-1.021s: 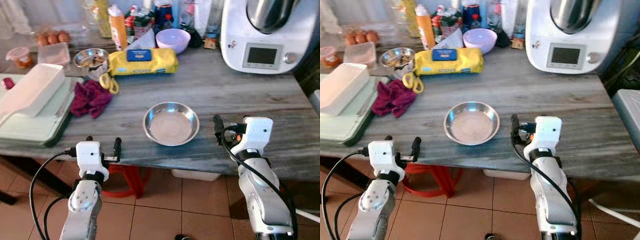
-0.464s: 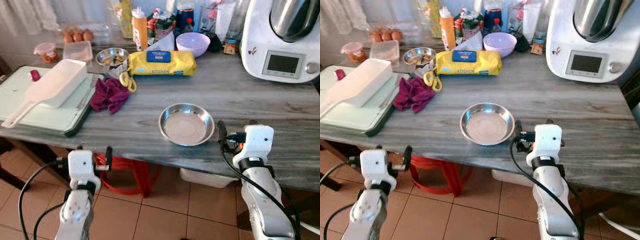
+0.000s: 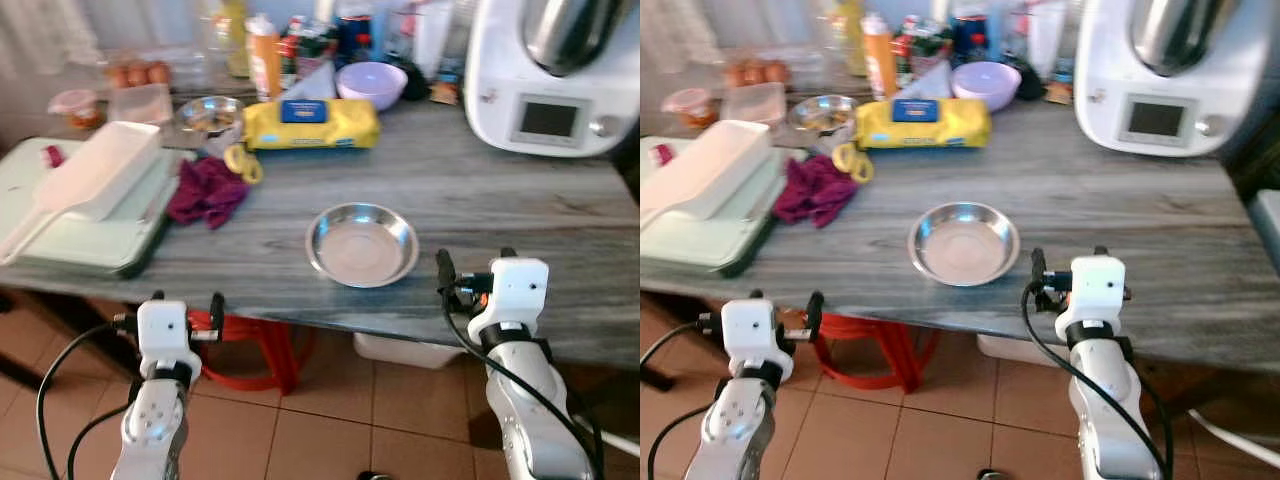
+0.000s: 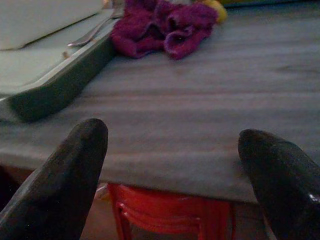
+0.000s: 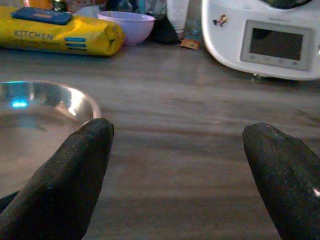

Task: Setting the table

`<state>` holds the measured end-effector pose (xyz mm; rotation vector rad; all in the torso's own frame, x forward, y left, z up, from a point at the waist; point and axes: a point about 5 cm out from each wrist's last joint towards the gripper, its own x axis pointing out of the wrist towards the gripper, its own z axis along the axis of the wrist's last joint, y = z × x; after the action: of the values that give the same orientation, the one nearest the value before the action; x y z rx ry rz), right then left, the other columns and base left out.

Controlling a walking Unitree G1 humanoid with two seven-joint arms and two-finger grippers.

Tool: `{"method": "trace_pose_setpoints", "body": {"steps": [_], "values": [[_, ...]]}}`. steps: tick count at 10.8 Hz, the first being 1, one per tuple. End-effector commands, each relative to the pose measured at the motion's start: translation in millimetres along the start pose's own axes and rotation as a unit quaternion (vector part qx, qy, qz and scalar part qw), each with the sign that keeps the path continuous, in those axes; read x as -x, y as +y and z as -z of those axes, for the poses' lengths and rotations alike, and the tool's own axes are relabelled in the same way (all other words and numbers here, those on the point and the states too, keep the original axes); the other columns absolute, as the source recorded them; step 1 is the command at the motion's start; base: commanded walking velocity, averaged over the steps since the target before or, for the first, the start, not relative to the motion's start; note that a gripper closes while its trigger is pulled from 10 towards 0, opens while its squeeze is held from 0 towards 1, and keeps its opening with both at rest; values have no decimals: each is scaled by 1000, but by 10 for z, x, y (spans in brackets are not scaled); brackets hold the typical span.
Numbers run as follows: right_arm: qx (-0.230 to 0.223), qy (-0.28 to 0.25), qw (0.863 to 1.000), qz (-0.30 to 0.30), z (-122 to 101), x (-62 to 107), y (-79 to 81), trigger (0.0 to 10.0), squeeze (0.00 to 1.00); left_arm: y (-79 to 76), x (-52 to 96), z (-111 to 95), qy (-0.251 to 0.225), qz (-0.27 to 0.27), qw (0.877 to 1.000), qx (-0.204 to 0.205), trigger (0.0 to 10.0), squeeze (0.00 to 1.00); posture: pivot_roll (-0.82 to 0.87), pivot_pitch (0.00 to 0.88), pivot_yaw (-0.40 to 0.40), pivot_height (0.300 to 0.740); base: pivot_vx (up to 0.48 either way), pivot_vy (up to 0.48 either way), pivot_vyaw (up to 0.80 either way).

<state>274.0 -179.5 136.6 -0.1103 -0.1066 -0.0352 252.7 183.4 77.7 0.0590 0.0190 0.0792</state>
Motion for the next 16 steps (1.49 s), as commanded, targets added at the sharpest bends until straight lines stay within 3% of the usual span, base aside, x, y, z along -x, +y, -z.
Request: {"method": "trace_pose_setpoints", "body": {"steps": [1,5,16], "values": [[-3,-3,1000,2,-10,-15,-13,10000,0,30,33,40,12,-5,1000,-9,10000,0,-47,137,38,740,0,0,0],[4,0,1000,-3,12,-43,14,10000,0,19,32,34,14,-3,1000,-16,10000,0,-41,135,38,740,-137,0,0],[-4,5,1000,-3,45,-85,20,10000,0,-15,7,46,22,1,1000,-23,10000,0,-40,137,40,740,-334,0,-53]]}}
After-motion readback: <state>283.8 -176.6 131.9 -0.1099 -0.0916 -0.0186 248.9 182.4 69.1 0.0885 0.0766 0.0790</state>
